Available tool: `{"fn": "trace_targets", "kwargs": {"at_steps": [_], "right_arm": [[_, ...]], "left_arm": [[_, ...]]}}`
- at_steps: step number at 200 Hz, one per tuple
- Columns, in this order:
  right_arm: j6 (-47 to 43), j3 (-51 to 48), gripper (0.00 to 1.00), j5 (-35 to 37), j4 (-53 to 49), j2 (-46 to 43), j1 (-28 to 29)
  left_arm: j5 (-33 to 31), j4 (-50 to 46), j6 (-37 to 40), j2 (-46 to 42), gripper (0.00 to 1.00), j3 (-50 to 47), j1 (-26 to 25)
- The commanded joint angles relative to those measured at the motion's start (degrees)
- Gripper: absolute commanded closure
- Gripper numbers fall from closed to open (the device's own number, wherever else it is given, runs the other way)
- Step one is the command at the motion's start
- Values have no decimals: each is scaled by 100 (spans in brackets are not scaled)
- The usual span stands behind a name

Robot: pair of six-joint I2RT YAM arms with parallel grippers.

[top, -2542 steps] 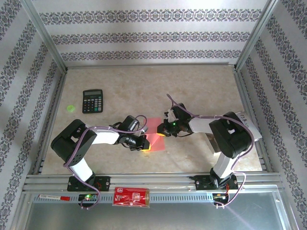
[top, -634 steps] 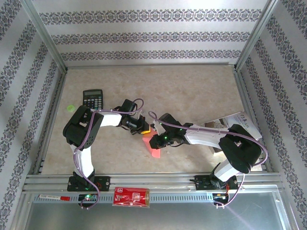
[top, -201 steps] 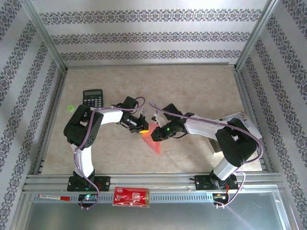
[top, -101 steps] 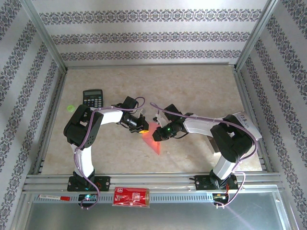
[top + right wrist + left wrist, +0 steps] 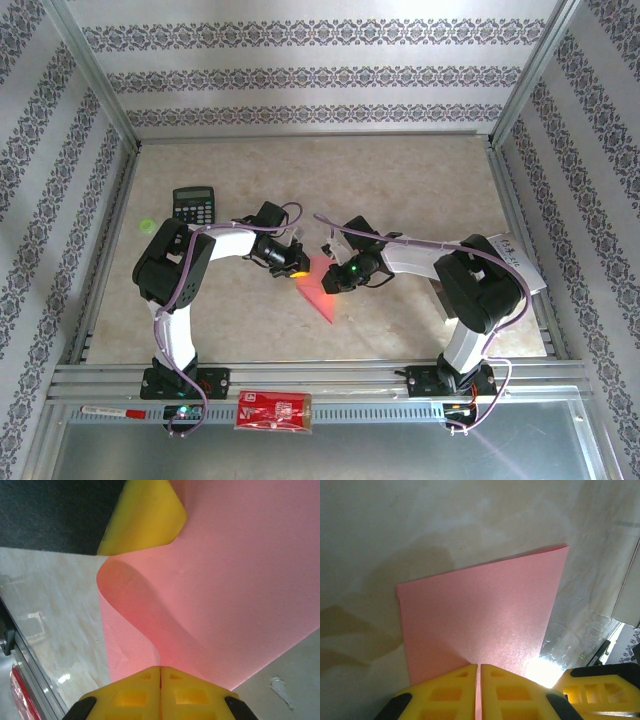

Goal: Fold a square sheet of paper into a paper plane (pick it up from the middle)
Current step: Perform the third fold on the triangle at the bottom-center of the table.

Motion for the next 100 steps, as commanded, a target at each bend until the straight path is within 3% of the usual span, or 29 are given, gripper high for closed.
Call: {"fn": "trace_targets", "kwargs": {"at_steps": [1, 100], "right_arm": [[-172, 182, 93, 63, -130, 149, -60], [-252, 125, 93, 175, -205, 175, -97]], "left_arm": [[-171, -289, 41, 12, 89, -154, -106], [-171, -316, 49, 2, 89, -134, -107]]}}
